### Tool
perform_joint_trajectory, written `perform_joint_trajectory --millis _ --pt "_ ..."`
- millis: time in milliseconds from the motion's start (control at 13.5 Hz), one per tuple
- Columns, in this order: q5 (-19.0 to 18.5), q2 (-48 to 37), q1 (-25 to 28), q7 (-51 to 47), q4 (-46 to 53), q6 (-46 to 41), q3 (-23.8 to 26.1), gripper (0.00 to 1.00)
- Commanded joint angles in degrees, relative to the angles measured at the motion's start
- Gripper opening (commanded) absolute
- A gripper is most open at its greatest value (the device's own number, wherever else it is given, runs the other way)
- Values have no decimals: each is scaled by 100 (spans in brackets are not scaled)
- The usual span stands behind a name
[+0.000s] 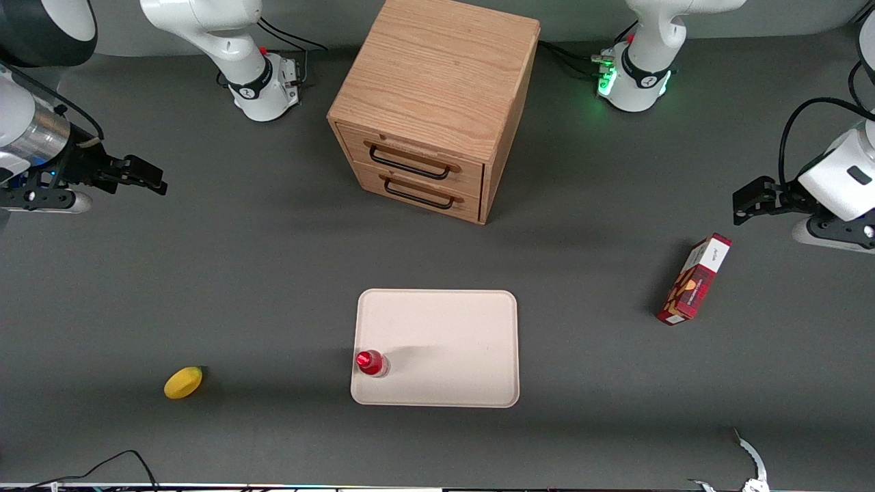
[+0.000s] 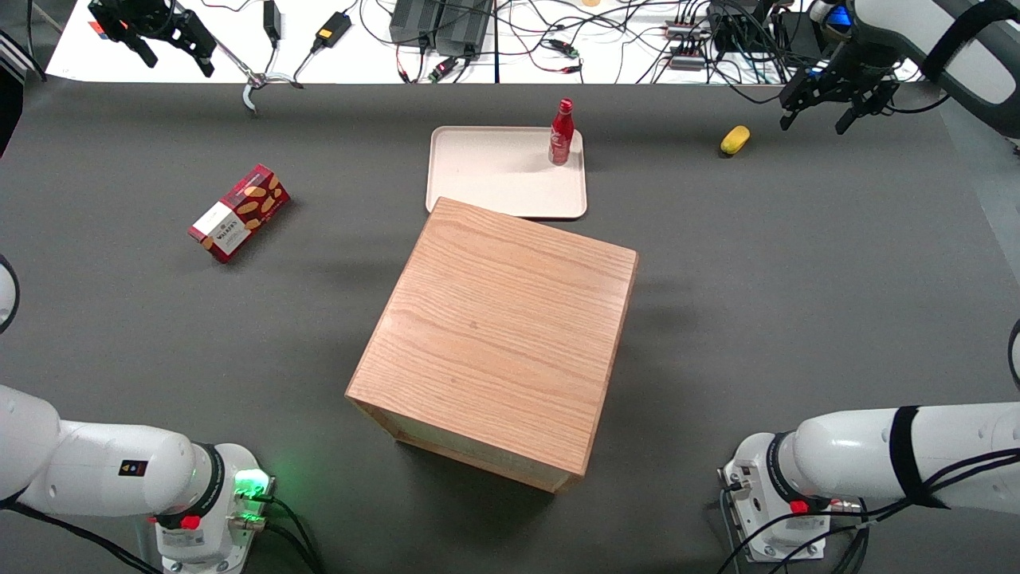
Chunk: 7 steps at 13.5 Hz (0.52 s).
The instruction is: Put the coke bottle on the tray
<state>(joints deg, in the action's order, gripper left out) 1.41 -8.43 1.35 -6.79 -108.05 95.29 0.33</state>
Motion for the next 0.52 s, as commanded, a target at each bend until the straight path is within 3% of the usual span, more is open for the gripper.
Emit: perform_joint_trajectory --millis 0,444 --pt "-202 -80 67 -541 -76 113 335 100" --pt "-133 52 49 -753 495 -27 301 100"
